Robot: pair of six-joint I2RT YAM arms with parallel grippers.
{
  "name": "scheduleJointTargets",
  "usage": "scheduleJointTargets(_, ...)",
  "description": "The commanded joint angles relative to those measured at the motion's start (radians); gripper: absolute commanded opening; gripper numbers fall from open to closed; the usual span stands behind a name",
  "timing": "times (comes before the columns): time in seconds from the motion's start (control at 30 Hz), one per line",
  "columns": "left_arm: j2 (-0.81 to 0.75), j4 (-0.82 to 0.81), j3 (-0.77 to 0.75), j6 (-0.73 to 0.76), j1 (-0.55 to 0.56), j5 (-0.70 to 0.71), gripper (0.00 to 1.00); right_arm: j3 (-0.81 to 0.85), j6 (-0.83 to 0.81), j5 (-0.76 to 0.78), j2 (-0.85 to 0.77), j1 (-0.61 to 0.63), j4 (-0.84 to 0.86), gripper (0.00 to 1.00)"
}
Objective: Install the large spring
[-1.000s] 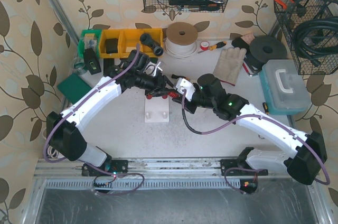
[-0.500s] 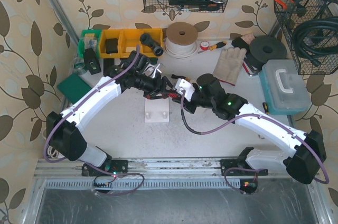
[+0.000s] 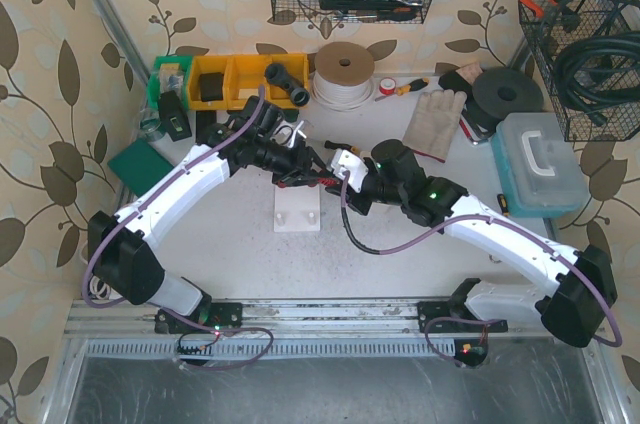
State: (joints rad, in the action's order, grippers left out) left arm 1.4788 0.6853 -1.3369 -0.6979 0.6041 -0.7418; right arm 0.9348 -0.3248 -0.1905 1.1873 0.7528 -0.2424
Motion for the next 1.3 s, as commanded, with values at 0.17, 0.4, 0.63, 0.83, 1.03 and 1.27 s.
scheduleJointTargets(0.17, -0.026, -0.008, -0.017, 0.01, 0.005, -0.024, 0.09, 0.033, -0.014, 0.018, 0.009, 0.005, 0.042, 0.0)
scheduleJointTargets(0.4, -0.018, 0.027, -0.052, 0.025, 0.004, 0.014, 0.0, 0.034, 0.022, 0.084, 0.004, 0.005, 0.034, 0.33)
scheduleJointTargets(0.63, -0.026, 0.073, -0.095, 0.046, 0.0, 0.044, 0.0, -0.018, 0.06, 0.148, -0.072, 0.003, 0.062, 0.63)
scheduleJointTargets(0.83, -0.03, 0.255, -0.174, 0.124, -0.02, 0.187, 0.0, -0.055, 0.199, 0.314, -0.143, -0.002, 0.073, 0.71)
scheduleJointTargets(1.03, -0.048, 0.428, -0.177, 0.171, -0.021, 0.404, 0.0, -0.109, 0.524, 0.502, -0.215, -0.048, 0.057, 1.0)
scheduleJointTargets(1.27, -0.115, 0.509, -0.121, 0.16, -0.005, 0.577, 0.0, -0.028, 0.737, 0.36, -0.115, -0.138, -0.124, 0.99)
